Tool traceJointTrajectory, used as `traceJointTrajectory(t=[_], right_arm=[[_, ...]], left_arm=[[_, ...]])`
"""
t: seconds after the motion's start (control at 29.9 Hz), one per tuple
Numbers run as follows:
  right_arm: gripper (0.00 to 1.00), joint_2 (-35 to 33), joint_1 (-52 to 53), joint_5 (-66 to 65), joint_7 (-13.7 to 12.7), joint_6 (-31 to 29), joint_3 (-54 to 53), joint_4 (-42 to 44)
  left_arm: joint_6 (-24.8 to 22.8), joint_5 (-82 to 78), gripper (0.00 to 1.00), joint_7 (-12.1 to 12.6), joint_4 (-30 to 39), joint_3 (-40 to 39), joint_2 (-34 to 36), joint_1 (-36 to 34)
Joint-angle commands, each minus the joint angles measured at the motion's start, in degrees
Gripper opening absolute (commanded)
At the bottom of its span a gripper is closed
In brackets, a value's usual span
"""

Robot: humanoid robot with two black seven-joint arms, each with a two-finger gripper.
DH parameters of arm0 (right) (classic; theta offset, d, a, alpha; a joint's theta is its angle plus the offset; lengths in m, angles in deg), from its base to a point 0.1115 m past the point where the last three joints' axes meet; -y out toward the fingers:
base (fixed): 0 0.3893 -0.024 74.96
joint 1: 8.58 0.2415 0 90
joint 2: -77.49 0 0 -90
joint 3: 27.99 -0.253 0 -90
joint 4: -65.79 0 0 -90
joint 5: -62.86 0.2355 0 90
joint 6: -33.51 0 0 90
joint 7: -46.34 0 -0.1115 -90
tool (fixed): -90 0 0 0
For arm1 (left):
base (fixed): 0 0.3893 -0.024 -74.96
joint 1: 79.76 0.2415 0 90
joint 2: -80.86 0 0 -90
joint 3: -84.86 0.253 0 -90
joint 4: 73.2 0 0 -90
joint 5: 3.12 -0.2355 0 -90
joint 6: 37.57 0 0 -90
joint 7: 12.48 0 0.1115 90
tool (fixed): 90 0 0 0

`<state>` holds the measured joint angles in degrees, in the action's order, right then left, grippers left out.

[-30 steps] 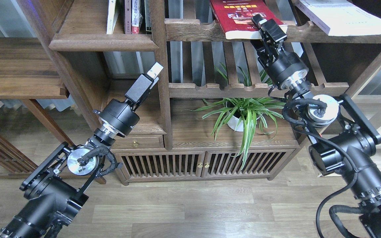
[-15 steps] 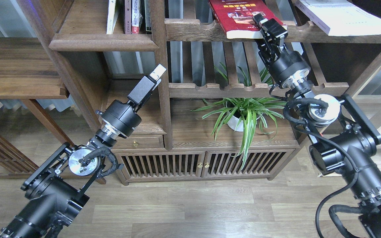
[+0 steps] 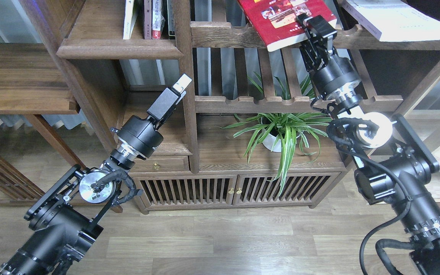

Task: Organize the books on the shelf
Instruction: 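Pull the red book out and bring the left gripper to its edge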

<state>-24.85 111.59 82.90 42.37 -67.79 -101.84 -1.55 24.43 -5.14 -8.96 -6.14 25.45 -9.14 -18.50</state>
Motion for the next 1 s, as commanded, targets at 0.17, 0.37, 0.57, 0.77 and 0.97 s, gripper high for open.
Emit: traceJointTrajectory(t=[0.17,0.37,0.57,0.77,0.97], right_arm=[[0.05,0.2,-1.2,0.4,0.0,-1.9,-2.4,0.0],[0.04,0.3,-3.5,2.0,0.1,-8.0,-2.5,-0.6],[0.04,0.3,-5.2,2.4,0.1,-9.7,-2.5,-3.1],[0.04,0.4,-8.2,2.5,0.1,-14.4,-2.5,-5.3],[0.03,0.5,-9.1,2.7,0.2,-16.7,-2.5,-6.7]], left_arm=[[0.0,-0.1,0.99,0.1,0.1,0.8,0.0,-0.1],[0.0,-0.2,0.99,0.3,0.0,0.9,0.0,-0.1],[0.0,0.0,0.99,0.3,-0.1,1.0,0.0,-1.2],[0.0,0.0,0.98,1.4,0.0,2.8,0.0,-3.7],[0.0,0.1,0.98,2.5,0.0,3.5,0.0,-6.5]])
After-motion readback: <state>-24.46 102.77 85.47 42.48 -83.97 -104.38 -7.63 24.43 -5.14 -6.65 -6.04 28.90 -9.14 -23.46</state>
